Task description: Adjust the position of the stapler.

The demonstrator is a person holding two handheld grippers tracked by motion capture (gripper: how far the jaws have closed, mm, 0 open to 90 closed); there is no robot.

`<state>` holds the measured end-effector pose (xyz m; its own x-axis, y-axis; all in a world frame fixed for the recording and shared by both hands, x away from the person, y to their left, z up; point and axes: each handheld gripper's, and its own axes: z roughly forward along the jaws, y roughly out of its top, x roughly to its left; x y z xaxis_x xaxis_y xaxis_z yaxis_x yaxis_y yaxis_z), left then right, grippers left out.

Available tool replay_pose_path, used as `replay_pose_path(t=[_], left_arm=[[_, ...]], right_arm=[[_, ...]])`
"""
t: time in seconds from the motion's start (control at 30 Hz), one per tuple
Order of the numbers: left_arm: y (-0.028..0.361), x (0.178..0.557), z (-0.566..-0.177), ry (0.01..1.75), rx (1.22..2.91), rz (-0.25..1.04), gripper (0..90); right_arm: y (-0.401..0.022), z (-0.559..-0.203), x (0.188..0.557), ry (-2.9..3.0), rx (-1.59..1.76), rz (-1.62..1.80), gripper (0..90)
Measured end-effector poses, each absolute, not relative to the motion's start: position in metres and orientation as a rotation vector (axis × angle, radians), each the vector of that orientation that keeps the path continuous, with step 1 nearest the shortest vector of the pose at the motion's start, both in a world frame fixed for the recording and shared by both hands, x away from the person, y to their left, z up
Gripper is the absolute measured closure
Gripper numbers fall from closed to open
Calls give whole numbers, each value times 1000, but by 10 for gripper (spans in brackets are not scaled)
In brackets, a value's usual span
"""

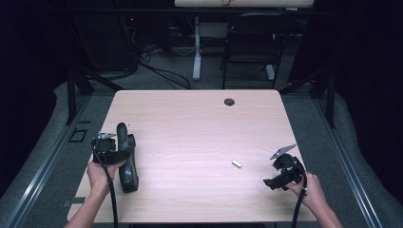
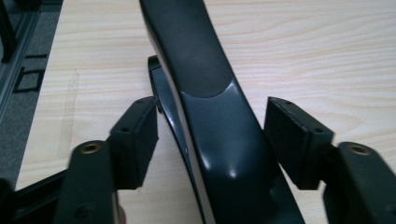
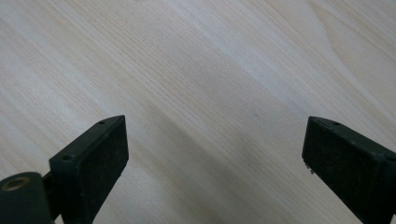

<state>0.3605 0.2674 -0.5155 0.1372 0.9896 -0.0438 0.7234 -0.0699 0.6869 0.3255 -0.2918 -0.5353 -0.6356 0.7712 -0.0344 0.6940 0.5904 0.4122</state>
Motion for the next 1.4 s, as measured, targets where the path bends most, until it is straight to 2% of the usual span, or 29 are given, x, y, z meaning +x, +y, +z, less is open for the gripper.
replay_pose_path(t=[0.07,0.5,0.83,1.4], left_arm=[[266,361,-516,1614,1872,611,432],[271,359,-517,1566,1854,564,452],[262,356,-517,1444,1915,518,534],[261,355,-517,1339,1979,475,545]], right_arm=[[-292,-537,326,2609,1231,552,70],[-292,-536,325,2615,1241,537,81],[-292,-534,324,2594,1210,539,81],[-293,-535,324,2593,1228,522,81]])
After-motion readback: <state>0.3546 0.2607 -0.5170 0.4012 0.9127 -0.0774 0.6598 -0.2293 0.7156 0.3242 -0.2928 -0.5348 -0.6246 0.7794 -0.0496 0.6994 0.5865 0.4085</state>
